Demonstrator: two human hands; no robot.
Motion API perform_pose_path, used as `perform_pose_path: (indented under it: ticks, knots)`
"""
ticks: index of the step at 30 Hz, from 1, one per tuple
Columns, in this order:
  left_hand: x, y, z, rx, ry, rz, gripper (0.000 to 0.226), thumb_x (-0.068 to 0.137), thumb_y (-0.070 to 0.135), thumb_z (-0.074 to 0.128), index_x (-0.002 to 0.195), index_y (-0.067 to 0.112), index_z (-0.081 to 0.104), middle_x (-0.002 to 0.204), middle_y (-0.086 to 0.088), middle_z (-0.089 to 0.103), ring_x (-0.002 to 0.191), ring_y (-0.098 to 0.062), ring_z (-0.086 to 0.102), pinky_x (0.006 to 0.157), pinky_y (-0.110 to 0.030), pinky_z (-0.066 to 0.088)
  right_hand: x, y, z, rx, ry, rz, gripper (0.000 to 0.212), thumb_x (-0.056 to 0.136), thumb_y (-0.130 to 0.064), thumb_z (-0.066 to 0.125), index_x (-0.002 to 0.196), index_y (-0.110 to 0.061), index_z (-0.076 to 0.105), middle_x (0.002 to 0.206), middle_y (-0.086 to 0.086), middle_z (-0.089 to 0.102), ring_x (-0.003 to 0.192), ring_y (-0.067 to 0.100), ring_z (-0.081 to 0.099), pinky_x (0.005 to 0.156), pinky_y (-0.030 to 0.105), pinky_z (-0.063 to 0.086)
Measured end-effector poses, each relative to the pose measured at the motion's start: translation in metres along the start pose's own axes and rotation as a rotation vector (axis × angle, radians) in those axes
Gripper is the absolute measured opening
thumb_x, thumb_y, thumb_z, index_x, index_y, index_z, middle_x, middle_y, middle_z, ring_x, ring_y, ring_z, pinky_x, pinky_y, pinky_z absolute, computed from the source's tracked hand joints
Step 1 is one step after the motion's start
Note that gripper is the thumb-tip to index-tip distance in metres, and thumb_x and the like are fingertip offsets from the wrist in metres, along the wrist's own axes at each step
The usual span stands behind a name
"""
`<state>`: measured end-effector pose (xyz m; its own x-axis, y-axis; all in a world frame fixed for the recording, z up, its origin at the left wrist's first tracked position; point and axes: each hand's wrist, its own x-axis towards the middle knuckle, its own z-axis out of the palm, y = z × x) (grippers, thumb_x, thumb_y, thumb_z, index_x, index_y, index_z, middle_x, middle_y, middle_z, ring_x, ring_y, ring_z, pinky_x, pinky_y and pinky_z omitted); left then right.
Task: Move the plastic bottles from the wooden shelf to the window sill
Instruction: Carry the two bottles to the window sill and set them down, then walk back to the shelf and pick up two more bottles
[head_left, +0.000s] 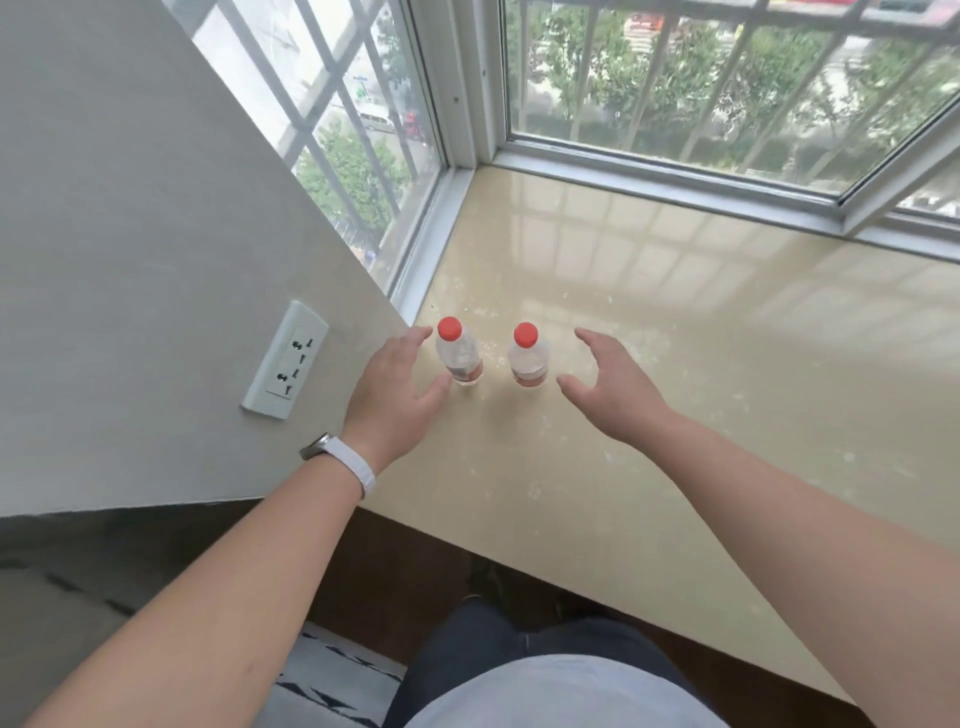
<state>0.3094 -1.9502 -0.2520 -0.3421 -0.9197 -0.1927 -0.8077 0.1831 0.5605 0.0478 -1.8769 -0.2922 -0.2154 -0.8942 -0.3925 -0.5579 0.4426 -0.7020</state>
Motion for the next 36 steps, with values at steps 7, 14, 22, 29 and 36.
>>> perform_pose_path:
  ticks: [7,14,22,29,36]
  knots:
    - [-0.037,0.044,-0.018,0.264,-0.001,0.084,0.058,0.096,0.043,0.053,0.15,0.022,0.043,0.158,-0.003,0.037,0.143,-0.026,0.035,0.113,-0.043,0.028,-0.033,-0.02,-0.043,-0.306,0.027,-0.204,0.058,0.095,-0.046,0.049,0.148,-0.022,0.037,0.155,-0.005,0.033,0.139,0.016,0.029,0.107,0.036,0.035]
    - [-0.063,0.09,-0.035,0.297,0.089,0.161,0.053,0.094,0.046,0.052,0.143,0.026,0.051,0.156,-0.001,0.04,0.142,-0.023,0.034,0.112,-0.04,0.025,-0.064,-0.038,-0.084,-0.509,0.07,-0.332,0.058,0.096,-0.05,0.046,0.148,-0.025,0.037,0.157,-0.001,0.031,0.143,0.018,0.024,0.112,0.036,0.027]
    - [-0.068,0.11,-0.047,0.377,0.141,0.276,0.063,0.086,0.055,0.041,0.138,0.023,0.058,0.146,-0.007,0.053,0.134,-0.031,0.048,0.108,-0.048,0.036,-0.097,-0.051,-0.109,-0.665,0.127,-0.384,0.06,0.096,-0.054,0.04,0.149,-0.025,0.034,0.157,0.001,0.03,0.143,0.021,0.024,0.112,0.036,0.028]
    - [-0.069,0.111,-0.063,0.408,0.158,0.406,0.057,0.088,0.051,0.044,0.133,0.022,0.062,0.139,-0.007,0.059,0.129,-0.031,0.052,0.106,-0.052,0.039,-0.124,-0.069,-0.103,-0.721,0.177,-0.368,0.059,0.097,-0.054,0.039,0.148,-0.025,0.035,0.156,0.001,0.033,0.143,0.022,0.025,0.111,0.036,0.028]
    - [-0.071,0.096,-0.079,0.348,0.162,0.516,0.057,0.089,0.051,0.043,0.131,0.019,0.063,0.138,-0.01,0.06,0.13,-0.035,0.052,0.107,-0.053,0.038,-0.151,-0.094,-0.094,-0.792,0.246,-0.294,0.058,0.097,-0.054,0.039,0.147,-0.025,0.036,0.155,0.001,0.034,0.141,0.023,0.027,0.109,0.038,0.028]
